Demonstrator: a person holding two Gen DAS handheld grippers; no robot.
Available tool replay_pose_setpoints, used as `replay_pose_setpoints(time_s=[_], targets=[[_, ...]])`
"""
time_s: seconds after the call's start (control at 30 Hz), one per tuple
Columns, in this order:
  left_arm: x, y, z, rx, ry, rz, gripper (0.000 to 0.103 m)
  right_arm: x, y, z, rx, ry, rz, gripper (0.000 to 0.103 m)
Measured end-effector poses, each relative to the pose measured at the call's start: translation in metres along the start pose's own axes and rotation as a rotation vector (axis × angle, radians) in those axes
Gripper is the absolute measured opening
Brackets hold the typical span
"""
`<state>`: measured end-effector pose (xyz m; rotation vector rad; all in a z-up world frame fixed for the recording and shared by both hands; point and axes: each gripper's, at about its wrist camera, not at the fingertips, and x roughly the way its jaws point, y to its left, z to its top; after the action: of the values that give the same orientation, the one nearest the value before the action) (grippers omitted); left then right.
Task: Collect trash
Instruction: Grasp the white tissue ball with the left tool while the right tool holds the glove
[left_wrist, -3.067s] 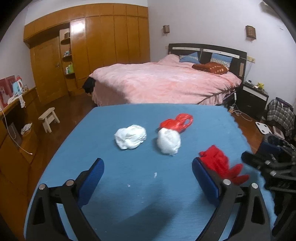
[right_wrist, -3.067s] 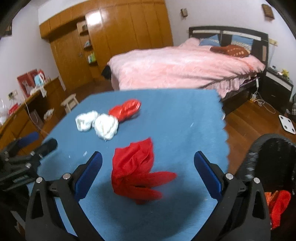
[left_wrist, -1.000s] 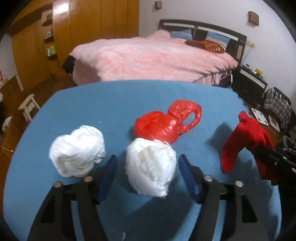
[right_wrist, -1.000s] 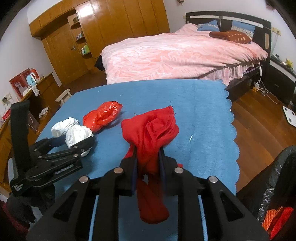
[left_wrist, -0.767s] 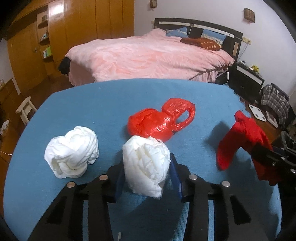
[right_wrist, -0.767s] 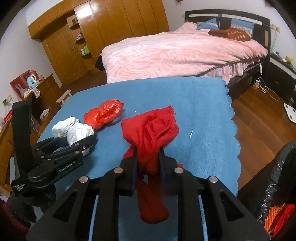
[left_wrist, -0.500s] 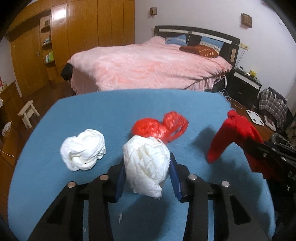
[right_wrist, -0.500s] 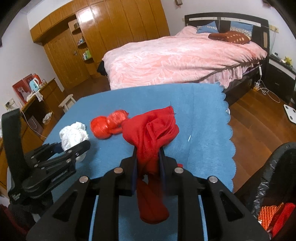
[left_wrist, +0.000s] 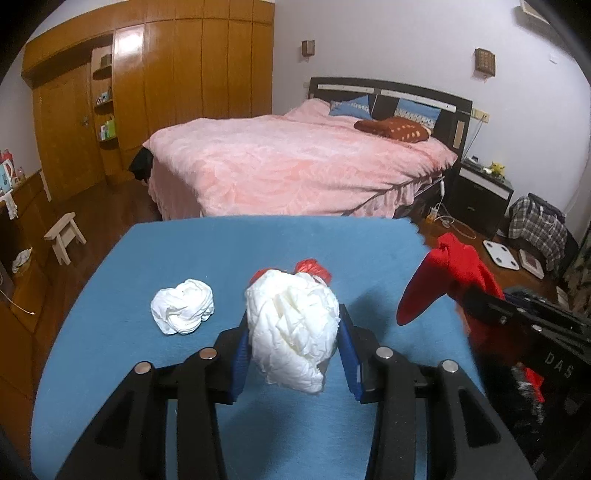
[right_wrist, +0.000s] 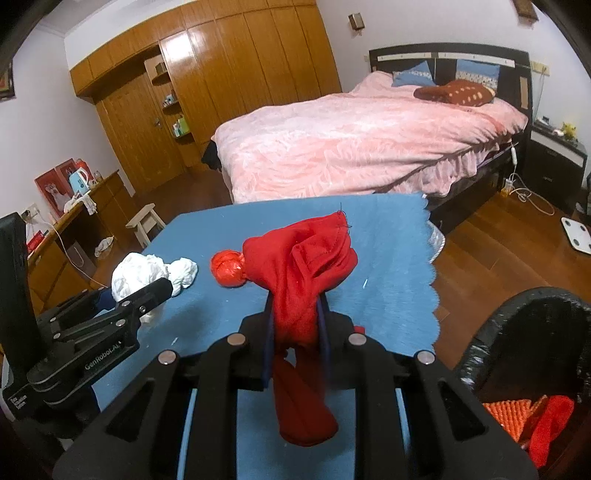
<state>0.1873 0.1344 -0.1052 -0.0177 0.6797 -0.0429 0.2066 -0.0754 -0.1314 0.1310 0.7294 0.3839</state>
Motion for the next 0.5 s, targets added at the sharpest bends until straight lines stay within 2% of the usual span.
replay_pose_setpoints(time_s=[0.5], targets=[[-0.061, -0.035, 0.006, 0.019, -0.075, -0.029, 0.042, -0.087, 0.004, -0.005, -0.017, -0.097, -0.005, 0.019]])
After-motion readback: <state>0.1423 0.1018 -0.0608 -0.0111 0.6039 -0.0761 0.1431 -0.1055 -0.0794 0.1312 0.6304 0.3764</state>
